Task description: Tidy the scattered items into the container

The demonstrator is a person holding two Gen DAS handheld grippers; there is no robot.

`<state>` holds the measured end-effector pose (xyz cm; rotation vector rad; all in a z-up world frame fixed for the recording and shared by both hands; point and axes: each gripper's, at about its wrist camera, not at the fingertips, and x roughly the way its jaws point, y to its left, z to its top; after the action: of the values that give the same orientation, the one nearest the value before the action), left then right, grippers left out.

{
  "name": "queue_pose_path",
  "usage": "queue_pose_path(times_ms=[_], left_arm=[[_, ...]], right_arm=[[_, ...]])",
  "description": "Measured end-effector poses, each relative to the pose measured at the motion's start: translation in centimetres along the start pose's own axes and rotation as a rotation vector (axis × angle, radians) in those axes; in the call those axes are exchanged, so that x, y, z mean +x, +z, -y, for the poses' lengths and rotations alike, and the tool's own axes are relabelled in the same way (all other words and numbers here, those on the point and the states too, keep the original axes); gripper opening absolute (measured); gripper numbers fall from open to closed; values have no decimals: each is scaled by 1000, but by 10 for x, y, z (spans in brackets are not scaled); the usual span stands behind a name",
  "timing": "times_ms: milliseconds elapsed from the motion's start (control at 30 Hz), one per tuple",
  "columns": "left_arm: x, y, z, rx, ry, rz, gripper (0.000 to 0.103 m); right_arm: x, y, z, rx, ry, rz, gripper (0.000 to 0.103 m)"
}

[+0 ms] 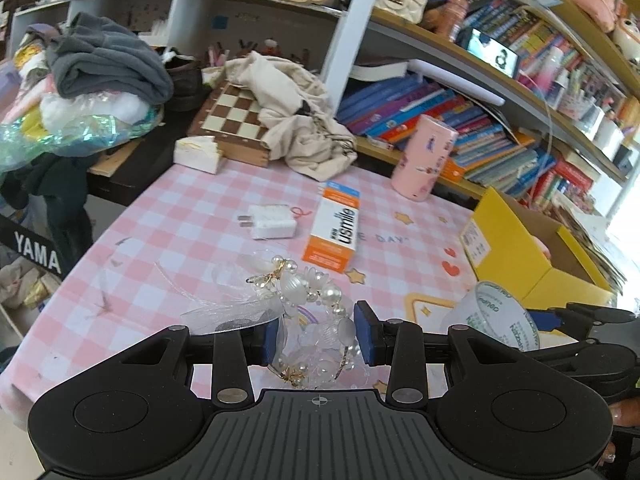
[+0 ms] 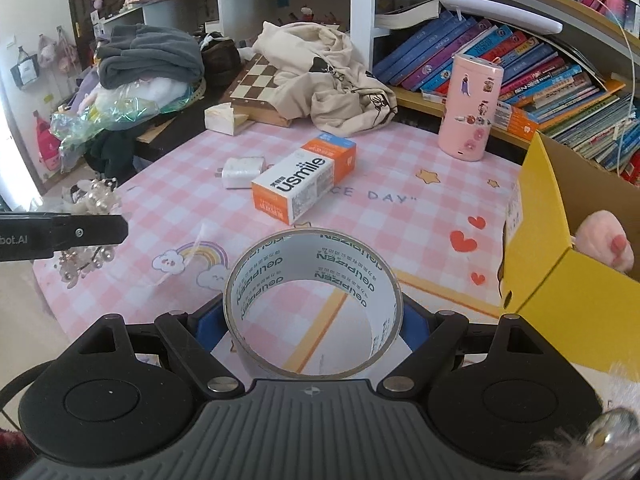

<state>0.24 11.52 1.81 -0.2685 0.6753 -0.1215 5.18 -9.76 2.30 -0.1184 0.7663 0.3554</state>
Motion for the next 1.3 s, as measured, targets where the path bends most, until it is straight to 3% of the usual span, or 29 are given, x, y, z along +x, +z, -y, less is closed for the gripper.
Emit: queue_pose_path(times_ms=[867, 1300], left_arm=[[24, -6, 47, 106, -167, -77, 37], [49, -3, 90, 175, -243, -120, 37]], right_arm=[[-32, -36, 28, 102, -142, -27, 84], [-46, -48, 69, 186, -211, -36, 84]])
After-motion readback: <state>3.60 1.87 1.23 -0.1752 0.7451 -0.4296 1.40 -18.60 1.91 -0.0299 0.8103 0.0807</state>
